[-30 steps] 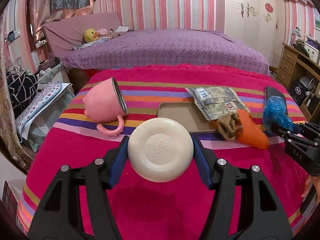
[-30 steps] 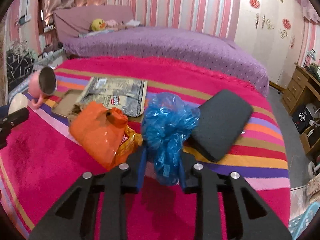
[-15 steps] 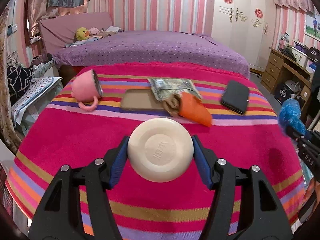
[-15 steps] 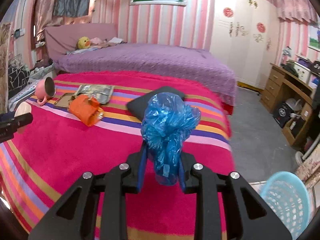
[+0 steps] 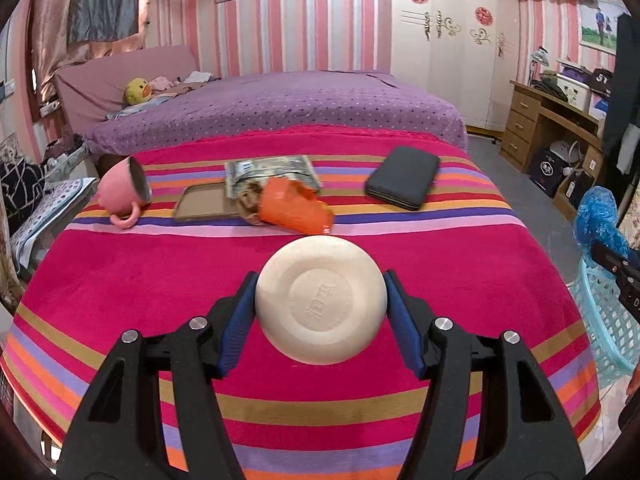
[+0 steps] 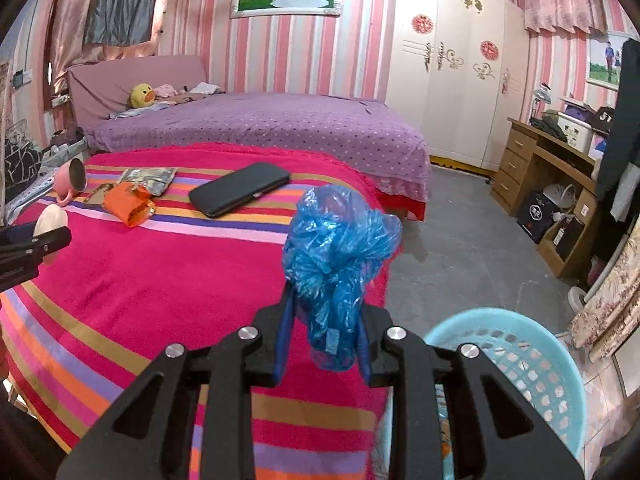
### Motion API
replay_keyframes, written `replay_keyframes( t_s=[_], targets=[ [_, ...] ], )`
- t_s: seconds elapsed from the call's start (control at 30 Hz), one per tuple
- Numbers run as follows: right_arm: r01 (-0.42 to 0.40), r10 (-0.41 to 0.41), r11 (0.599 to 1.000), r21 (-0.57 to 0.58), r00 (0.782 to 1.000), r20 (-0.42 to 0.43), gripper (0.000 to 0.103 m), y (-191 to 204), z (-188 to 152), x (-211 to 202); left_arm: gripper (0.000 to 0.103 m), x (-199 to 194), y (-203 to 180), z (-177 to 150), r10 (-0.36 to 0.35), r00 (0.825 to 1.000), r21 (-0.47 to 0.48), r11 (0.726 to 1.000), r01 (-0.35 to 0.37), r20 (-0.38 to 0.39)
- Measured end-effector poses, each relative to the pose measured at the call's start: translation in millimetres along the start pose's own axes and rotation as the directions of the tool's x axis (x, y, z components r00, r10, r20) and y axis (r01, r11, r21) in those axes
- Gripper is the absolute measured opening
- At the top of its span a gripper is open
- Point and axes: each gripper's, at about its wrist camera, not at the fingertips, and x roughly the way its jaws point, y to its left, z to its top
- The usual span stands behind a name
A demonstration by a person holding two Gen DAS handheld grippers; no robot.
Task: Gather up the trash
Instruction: 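Carry the soap and blue bag over the light-blue basket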
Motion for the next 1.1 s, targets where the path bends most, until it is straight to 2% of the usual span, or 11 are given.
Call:
replay_keyframes(
  t_s=[0.4,0.63,0.8,0.97,1.1],
  targets=[
    [0.051,-0.05,0.997,0.054,0.999,-0.021,0.027,-53.4,-21.7,-7.6,0.061,7.4,-40.2,-3.2,-0.024,1.0,0.039,0.999,0.025,-0.01],
    [0.088,-0.086,0.991,0.101,0.996,-0.029,0.027,-86.8,-29.0,-12.8,0.061,3.0,-75.9,5.2,-0.05,0.999,0.085,0.995,0.049,0.002],
    [0.113,-0.111,0.985,0.132,0.994,-0.026,0.027,-110.0,-35.0,-19.2,0.061,-0.8,-114.9,13.1,-0.105,0.995,0.089,0.991,0.104,0.003],
    [0.156,-0.153,0.976,0.154,0.988,-0.032,0.027,-142.1,-44.4,-23.4,0.061,-3.5,-168.6,10.6,-0.149,0.989,0.149,0.978,0.146,0.011],
    [0.178,-0.176,0.963,0.205,0.984,-0.027,0.027,-168.8,-54.6,-29.4,0.061,-5.6,-216.0,0.7,-0.209,0.978,0.193,0.959,0.207,-0.011]
  ],
)
